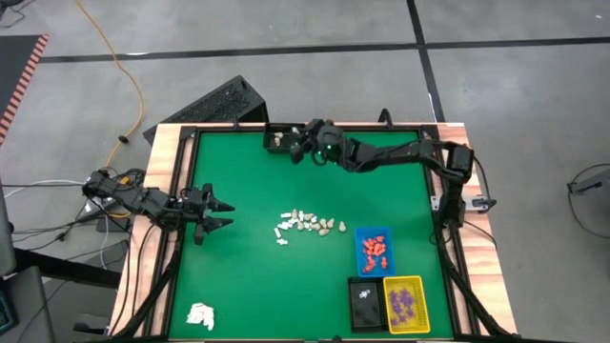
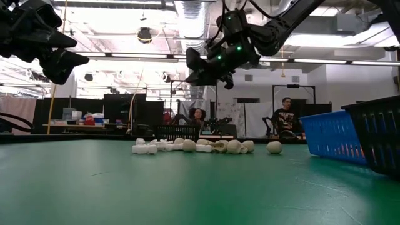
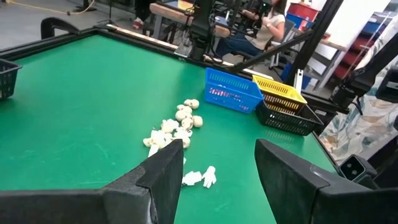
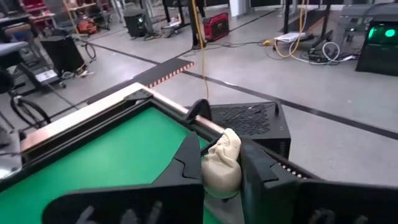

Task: Sort Halloween decoration
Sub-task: Put the gray skull toy into the top black bin

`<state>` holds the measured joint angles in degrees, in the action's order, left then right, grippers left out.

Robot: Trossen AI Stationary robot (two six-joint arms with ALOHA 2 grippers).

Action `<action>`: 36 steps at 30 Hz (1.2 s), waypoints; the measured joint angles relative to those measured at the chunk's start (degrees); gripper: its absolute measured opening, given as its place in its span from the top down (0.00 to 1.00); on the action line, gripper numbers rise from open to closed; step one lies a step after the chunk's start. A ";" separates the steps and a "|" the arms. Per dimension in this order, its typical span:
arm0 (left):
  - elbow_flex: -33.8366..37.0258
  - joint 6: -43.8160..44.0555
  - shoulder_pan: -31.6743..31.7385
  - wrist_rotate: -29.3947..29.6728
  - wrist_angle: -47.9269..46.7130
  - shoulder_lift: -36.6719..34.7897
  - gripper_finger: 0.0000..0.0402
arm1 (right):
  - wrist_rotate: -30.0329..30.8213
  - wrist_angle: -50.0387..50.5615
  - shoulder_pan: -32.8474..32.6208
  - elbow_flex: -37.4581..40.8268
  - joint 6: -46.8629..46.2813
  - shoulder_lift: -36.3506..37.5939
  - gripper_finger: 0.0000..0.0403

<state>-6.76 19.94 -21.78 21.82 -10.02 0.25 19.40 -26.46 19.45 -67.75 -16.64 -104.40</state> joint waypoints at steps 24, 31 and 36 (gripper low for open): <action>0.02 -0.68 -0.02 0.20 0.06 0.02 0.53 | -2.60 8.29 4.52 -9.97 -6.22 -11.26 0.71; 0.02 -0.68 -0.02 0.31 0.41 0.02 0.53 | -2.90 8.54 5.47 -9.90 -5.99 -11.26 0.55; 0.02 0.19 -0.02 0.23 0.40 0.02 0.53 | -11.74 9.92 5.30 -9.88 -4.07 -10.23 0.53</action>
<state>-6.74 20.13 -21.80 22.06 -9.62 0.27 7.66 -16.53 24.75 -77.62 -20.72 -114.63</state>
